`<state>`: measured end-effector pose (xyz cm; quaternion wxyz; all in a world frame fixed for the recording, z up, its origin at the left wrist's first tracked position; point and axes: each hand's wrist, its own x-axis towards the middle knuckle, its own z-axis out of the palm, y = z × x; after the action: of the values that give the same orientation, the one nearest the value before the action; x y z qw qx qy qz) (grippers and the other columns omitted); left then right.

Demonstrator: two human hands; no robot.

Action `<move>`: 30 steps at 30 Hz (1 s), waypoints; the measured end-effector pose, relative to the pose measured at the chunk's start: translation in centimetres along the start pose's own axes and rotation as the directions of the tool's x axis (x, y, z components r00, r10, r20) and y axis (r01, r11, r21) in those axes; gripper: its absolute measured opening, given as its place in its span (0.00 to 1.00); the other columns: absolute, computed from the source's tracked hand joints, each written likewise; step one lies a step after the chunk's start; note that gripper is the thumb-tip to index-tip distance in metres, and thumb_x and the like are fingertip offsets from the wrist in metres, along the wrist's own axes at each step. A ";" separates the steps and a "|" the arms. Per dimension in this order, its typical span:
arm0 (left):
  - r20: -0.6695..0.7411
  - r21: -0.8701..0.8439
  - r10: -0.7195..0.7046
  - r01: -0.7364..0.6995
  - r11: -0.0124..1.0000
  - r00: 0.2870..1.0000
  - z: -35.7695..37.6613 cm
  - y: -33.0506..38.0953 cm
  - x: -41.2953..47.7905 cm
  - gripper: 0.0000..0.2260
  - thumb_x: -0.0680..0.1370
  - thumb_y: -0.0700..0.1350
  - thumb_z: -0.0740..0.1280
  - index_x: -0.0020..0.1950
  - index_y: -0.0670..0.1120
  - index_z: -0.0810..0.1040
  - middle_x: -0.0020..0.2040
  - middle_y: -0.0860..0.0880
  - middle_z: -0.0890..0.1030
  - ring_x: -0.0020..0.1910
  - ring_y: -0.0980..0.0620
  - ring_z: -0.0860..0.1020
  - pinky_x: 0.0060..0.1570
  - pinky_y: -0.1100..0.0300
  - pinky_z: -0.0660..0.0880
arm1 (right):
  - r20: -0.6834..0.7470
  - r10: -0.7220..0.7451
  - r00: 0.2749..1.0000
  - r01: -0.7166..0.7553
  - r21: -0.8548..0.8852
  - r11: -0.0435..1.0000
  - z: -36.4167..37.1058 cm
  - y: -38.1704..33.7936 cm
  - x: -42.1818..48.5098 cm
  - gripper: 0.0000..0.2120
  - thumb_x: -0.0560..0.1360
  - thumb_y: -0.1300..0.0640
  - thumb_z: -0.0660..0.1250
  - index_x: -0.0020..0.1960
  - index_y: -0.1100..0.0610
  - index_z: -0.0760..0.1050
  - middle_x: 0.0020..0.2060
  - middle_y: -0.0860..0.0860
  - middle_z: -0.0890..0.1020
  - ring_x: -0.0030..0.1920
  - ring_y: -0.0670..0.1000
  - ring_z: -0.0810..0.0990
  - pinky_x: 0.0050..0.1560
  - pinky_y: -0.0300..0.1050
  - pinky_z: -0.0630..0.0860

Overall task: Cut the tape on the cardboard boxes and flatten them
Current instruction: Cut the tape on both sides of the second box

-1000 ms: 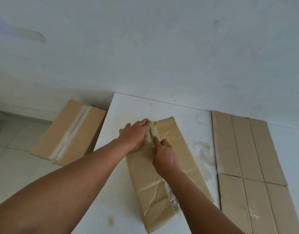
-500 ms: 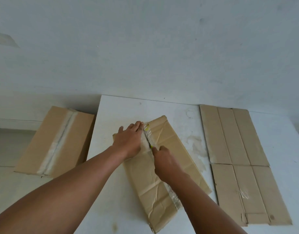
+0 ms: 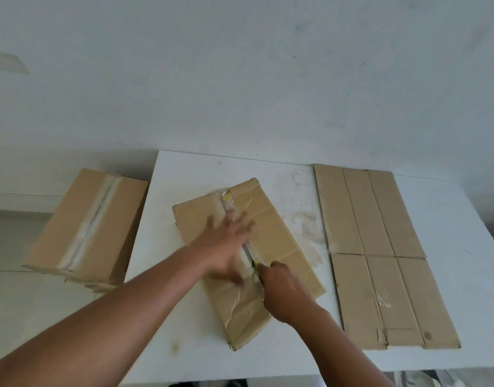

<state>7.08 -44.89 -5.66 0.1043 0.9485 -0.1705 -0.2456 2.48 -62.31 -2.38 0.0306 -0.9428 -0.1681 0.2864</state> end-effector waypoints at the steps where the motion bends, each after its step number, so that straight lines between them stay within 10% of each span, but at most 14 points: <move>1: 0.077 0.030 0.048 -0.050 0.998 0.996 0.7 1.9 -1.2 0.66 0.61 0.69 0.77 0.82 0.50 0.35 0.80 0.50 0.32 0.79 0.42 0.32 0.76 0.31 0.43 | -0.004 -0.010 1.000 0.010 0.008 1.000 0.0 0.2 0.0 0.20 0.75 0.68 0.62 0.66 0.58 0.72 0.46 0.54 0.71 0.40 0.53 0.72 0.42 0.45 0.75; 18: 0.113 0.127 -0.087 0.072 0.989 0.990 6.0 8.1 -4.8 0.68 0.58 0.71 0.78 0.80 0.54 0.33 0.79 0.53 0.29 0.78 0.35 0.33 0.72 0.27 0.39 | 0.066 -0.103 0.992 0.101 0.027 0.995 2.6 5.3 -8.7 0.16 0.77 0.67 0.60 0.63 0.61 0.73 0.45 0.54 0.72 0.42 0.50 0.70 0.42 0.44 0.74; 30: 0.129 0.214 -0.012 -0.016 0.977 0.992 4.4 8.1 -4.4 0.60 0.54 0.73 0.77 0.78 0.55 0.53 0.75 0.53 0.54 0.75 0.45 0.50 0.68 0.30 0.61 | 0.038 -0.042 0.998 0.037 0.118 0.992 3.8 6.6 -10.5 0.22 0.75 0.68 0.59 0.67 0.57 0.71 0.44 0.50 0.69 0.45 0.52 0.77 0.45 0.45 0.79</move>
<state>-0.93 -51.17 -5.27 -0.0099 0.9361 -0.2037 -0.2866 -5.86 -72.22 -1.00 0.0880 -0.9298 -0.1704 0.3141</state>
